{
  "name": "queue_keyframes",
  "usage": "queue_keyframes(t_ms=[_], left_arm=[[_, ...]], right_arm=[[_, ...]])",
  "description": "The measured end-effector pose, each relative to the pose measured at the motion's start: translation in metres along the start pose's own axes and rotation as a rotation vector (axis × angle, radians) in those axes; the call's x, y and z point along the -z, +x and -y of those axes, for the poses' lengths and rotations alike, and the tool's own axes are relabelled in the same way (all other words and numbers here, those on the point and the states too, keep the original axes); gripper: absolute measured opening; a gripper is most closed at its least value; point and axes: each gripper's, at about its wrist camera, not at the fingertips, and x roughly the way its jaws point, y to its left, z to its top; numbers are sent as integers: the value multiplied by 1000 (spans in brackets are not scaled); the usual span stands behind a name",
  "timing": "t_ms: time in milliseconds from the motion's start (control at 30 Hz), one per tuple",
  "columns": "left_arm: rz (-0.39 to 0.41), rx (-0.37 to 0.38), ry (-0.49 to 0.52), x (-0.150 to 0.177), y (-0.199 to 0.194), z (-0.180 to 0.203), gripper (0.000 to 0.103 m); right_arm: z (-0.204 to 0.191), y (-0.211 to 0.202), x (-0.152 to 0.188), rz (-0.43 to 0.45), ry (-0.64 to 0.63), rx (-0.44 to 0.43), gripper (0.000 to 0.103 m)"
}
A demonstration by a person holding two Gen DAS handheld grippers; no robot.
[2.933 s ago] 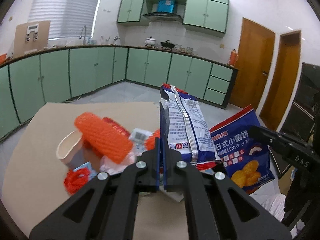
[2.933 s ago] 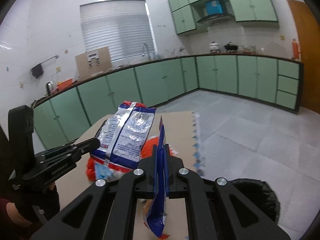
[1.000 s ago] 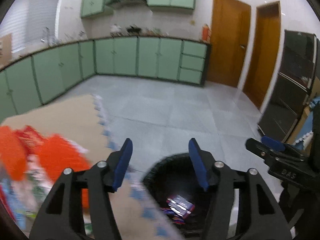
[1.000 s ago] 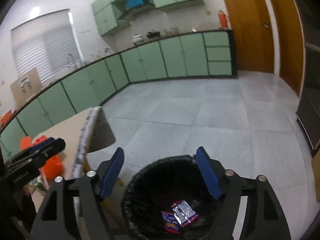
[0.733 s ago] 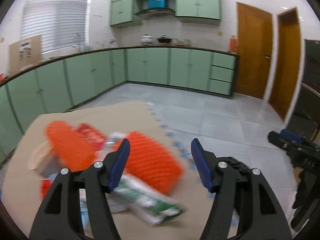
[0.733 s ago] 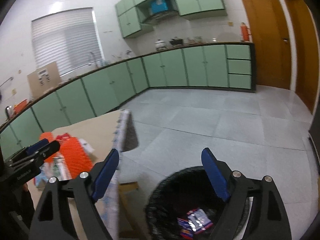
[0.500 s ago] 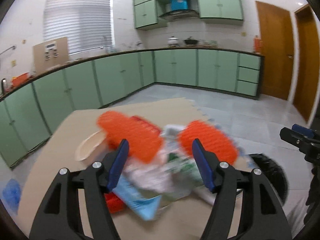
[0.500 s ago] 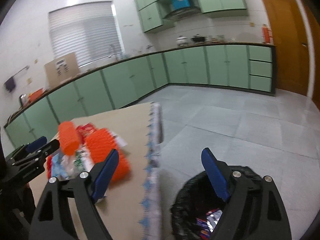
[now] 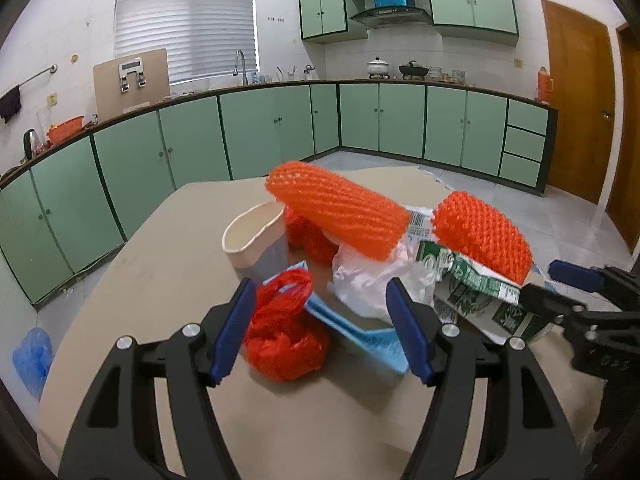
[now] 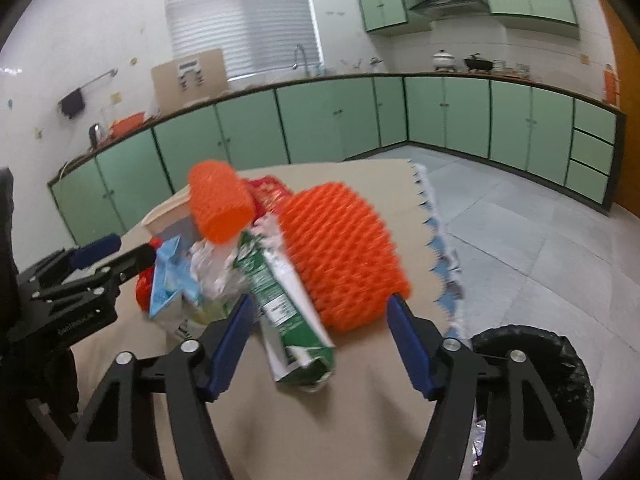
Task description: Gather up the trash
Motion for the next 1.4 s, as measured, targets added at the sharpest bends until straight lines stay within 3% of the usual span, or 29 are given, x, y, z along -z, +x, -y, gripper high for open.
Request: queue_keyframes(t_ms=[100, 233, 267, 667, 1133, 1400], left_arm=[[-16, 4, -5, 7, 0, -4, 66], [-28, 21, -12, 11, 0, -6, 68], [-28, 23, -13, 12, -1, -5, 68], [-61, 41, -18, 16, 7, 9, 68], [-117, 68, -45, 13, 26, 22, 71], [-137, 21, -68, 18, 33, 11, 70]], right_arm=[[-4, 10, 3, -36, -8, -11, 54], [-3, 18, 10, -83, -11, -50, 27], [-2, 16, 11, -87, -14, -63, 25], [-5, -7, 3, -29, -25, -64, 20], [0, 0, 7, -37, 4, -79, 20], [2, -1, 7, -37, 10, -81, 20]])
